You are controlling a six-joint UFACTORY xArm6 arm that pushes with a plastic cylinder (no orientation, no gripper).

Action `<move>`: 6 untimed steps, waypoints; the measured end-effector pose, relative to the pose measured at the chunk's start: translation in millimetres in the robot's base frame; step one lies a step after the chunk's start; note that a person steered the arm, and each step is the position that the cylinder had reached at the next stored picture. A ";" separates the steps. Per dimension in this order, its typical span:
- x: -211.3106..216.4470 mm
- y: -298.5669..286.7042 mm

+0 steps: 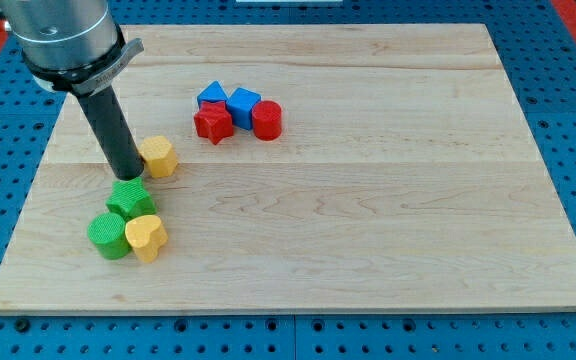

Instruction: Move the arm to the right side of the yellow heart

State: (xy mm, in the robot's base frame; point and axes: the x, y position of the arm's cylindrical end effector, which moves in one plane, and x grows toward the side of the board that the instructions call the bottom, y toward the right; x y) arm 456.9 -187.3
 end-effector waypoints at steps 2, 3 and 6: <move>16.2 -62.7; 49.3 -83.3; 161.0 -36.6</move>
